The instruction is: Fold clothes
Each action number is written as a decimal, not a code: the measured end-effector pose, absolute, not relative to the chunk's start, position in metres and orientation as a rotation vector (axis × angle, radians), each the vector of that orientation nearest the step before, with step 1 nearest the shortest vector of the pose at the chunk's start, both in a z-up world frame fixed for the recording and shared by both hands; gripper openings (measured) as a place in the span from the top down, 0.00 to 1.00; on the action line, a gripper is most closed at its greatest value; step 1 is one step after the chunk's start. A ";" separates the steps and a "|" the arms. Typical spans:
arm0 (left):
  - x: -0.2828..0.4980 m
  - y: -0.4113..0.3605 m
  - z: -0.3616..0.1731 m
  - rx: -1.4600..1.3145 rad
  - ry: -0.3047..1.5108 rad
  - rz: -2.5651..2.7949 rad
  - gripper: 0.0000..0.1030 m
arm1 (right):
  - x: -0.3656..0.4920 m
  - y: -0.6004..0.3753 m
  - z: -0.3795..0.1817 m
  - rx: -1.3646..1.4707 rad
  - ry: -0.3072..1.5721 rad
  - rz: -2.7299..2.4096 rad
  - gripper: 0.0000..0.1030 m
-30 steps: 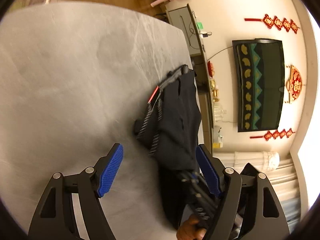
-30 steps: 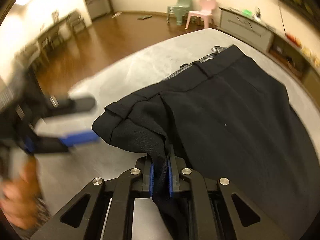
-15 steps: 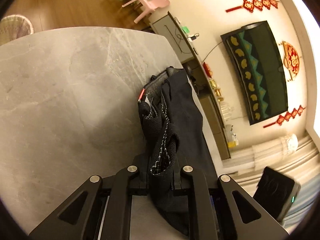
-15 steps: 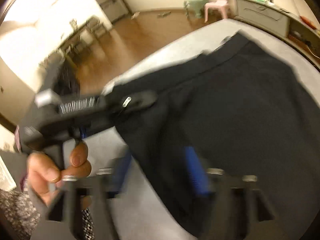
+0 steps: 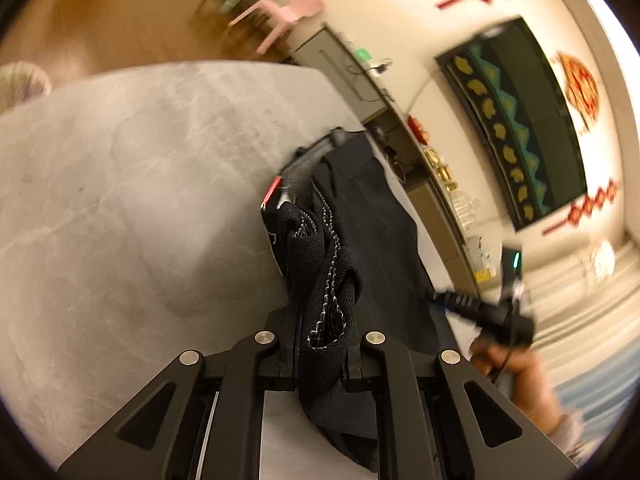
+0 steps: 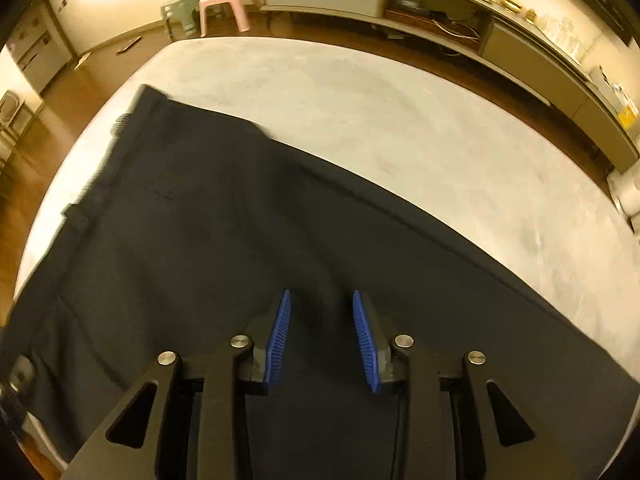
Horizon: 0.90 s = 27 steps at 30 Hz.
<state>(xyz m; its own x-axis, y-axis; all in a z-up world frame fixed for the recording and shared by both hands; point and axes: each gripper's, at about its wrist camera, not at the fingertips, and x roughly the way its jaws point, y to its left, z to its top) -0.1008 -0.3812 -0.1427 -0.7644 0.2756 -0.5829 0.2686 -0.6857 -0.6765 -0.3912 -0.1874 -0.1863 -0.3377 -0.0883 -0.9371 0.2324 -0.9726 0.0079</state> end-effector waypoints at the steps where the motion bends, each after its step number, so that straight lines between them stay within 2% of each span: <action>1: -0.102 -0.376 -0.139 -1.071 -1.188 2.700 0.88 | -0.388 -0.198 -0.172 1.642 0.206 -2.401 0.51; 2: -0.102 -0.367 -0.134 -1.063 -1.110 2.731 0.88 | -0.386 -0.225 -0.156 1.582 0.225 -2.367 0.28; 3: -0.103 -0.358 -0.130 -1.062 -1.023 2.765 0.88 | -0.384 -0.244 -0.146 1.539 0.227 -2.333 0.17; 8: -0.102 -0.322 -0.114 -1.055 -0.639 2.899 0.88 | -0.387 -0.353 -0.132 1.522 0.248 -2.069 0.17; 10: -0.101 -0.317 -0.113 -1.054 -0.575 2.908 0.88 | -0.396 -0.396 -0.150 1.588 0.339 -1.986 0.17; 12: -0.101 -0.317 -0.113 -1.061 -0.556 2.900 0.88 | -0.406 -0.416 -0.176 1.662 0.507 -1.937 0.18; 13: -0.100 -0.317 -0.114 -1.065 -0.547 2.897 0.88 | -0.408 -0.420 -0.185 1.687 0.584 -1.923 0.20; 14: -0.100 -0.317 -0.114 -1.067 -0.540 2.891 0.88 | -0.411 -0.415 -0.189 1.704 0.608 -1.935 0.48; 15: -0.098 -0.316 -0.112 -1.060 -0.529 2.885 0.88 | -0.414 -0.409 -0.193 1.721 0.628 -1.949 0.89; 18: -0.091 -0.311 -0.104 -1.018 -0.481 2.875 0.88 | -0.406 -0.371 -0.160 1.588 0.494 -2.056 0.90; 23: -0.073 -0.273 -0.079 -0.887 -0.342 2.701 0.88 | -0.370 -0.239 -0.105 1.447 0.054 -2.224 0.90; 27: -0.068 -0.243 -0.076 -0.901 -0.282 2.438 0.84 | -0.334 -0.126 -0.123 1.463 -0.262 -2.268 0.90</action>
